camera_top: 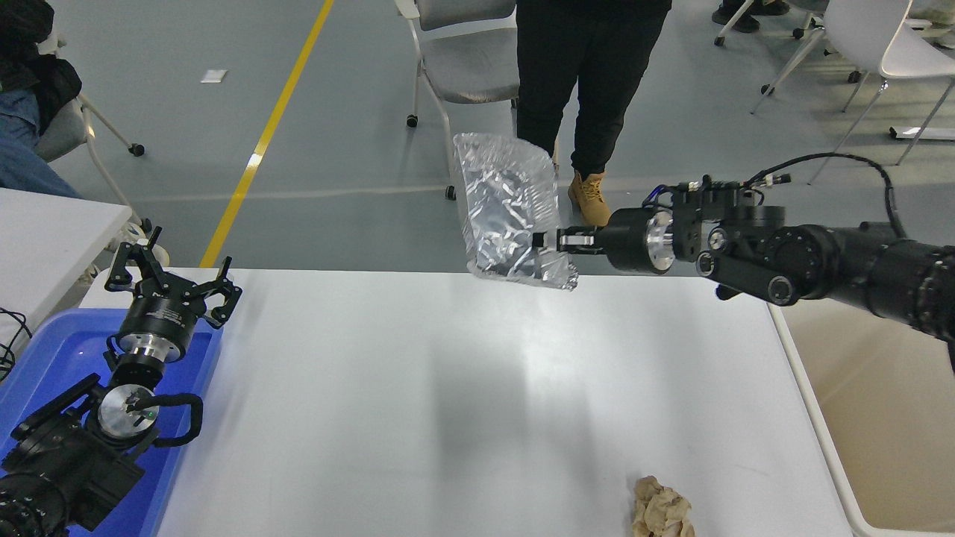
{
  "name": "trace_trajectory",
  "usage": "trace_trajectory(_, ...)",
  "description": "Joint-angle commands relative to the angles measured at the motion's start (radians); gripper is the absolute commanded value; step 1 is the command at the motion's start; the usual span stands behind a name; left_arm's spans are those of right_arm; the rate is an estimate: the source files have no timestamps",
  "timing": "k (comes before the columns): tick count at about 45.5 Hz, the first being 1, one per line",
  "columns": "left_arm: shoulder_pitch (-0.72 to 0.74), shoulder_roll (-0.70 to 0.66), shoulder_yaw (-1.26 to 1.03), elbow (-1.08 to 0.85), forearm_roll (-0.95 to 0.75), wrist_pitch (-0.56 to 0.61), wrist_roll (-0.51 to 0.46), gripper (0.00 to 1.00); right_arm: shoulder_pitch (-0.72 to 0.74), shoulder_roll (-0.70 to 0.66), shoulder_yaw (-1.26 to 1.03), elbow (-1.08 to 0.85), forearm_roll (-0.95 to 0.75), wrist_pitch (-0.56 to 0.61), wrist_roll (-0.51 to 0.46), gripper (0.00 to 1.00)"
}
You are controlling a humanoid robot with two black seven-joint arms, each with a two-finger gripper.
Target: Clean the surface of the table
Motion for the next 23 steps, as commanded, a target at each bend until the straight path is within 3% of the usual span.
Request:
trace_trajectory(1, 0.000, 0.000, 0.000, 0.001, 0.000, 0.000, 0.001, 1.00, -0.033, -0.137, 0.029, -0.213, 0.082, 0.088, 0.002, 0.00)
trace_trajectory(23, 0.000, 0.000, 0.000, 0.001, 0.000, 0.000, 0.000, 1.00, -0.217, -0.377, 0.031, -0.374, 0.329, 0.141, -0.006, 0.00)
